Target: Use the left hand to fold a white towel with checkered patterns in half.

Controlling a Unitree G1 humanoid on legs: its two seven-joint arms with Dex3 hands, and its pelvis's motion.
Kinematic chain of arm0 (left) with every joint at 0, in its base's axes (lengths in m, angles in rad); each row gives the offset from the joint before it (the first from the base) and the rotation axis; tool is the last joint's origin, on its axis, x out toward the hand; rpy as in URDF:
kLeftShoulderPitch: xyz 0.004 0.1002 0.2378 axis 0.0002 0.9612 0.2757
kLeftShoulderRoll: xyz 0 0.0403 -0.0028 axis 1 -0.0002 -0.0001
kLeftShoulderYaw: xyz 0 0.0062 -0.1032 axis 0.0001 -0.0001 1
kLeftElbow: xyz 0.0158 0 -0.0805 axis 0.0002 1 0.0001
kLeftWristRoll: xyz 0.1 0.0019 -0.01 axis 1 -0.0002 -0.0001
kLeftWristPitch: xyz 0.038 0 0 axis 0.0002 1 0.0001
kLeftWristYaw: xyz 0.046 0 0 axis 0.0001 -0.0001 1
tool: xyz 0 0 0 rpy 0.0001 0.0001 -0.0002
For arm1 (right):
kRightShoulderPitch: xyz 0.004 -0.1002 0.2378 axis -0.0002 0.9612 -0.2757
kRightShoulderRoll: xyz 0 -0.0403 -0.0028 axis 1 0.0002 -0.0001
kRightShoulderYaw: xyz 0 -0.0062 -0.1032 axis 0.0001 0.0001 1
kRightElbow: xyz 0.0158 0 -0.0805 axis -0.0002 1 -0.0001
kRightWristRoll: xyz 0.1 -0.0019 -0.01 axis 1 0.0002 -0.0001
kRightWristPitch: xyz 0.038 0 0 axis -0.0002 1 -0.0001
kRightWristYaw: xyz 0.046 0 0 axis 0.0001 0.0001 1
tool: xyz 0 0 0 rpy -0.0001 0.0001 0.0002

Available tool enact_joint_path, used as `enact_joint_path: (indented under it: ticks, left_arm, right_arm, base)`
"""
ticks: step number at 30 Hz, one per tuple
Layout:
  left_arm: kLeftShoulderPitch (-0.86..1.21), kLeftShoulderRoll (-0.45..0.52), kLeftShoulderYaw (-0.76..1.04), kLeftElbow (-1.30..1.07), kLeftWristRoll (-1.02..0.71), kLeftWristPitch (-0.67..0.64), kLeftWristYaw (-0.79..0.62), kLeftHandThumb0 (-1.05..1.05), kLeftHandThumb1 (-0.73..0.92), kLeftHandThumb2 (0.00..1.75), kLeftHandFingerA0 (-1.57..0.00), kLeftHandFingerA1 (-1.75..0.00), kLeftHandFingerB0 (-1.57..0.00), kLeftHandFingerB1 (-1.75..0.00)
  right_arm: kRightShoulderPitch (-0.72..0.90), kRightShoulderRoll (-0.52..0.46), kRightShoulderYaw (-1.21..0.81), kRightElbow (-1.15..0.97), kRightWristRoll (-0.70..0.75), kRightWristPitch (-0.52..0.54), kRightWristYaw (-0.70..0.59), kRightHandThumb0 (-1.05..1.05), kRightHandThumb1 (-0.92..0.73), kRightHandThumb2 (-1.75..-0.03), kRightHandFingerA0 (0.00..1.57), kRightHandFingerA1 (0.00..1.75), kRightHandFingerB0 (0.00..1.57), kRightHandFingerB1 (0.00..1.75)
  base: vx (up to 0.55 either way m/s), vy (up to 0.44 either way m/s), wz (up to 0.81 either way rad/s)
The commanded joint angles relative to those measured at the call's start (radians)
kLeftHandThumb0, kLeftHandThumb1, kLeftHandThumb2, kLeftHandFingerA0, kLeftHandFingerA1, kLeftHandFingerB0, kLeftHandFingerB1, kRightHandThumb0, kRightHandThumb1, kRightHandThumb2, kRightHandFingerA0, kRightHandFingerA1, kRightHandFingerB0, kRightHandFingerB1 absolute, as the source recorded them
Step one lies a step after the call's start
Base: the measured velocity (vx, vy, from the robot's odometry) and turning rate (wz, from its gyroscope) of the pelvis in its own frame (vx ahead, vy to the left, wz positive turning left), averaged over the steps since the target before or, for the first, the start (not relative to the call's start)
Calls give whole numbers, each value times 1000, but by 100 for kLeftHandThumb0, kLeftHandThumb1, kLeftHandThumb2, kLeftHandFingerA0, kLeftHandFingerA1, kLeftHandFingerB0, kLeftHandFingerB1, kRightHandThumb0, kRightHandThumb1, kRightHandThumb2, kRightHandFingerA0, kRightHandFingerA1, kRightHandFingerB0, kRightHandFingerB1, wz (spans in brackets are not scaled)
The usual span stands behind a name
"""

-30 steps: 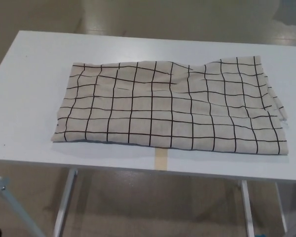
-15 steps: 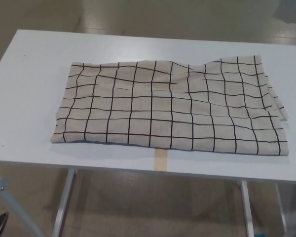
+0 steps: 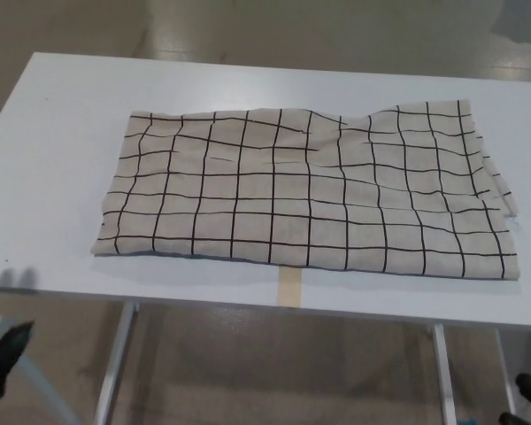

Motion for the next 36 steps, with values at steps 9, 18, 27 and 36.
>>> enact_joint_path:
  ticks: [9,18,27,36]
  left_arm:
    - [-352,177,-214,140,463,-6,66,-64,40,78,0,-10,-6,-21]
    - [-547,223,-403,402,672,88,139,-68,40,71,0,-3,0,-18]
    - [-649,244,-572,575,809,173,197,-55,34,66,0,0,0,-12]
    - [-736,233,-728,703,917,254,299,-12,56,67,0,0,0,0]
  right_arm:
    - [18,-18,18,26,-14,-43,19,-26,-65,-59,41,62,50,55]
    - [19,-23,24,25,-22,-44,17,-26,-65,-59,42,62,51,55]
    - [21,-20,25,30,-23,-48,13,-25,-65,-59,41,62,50,55]
    - [15,-24,26,31,-14,-44,24,-24,-65,-59,43,61,51,53]
  base:
    - [0,0,0]
    - [0,0,0]
    - [0,0,0]
    - [0,0,0]
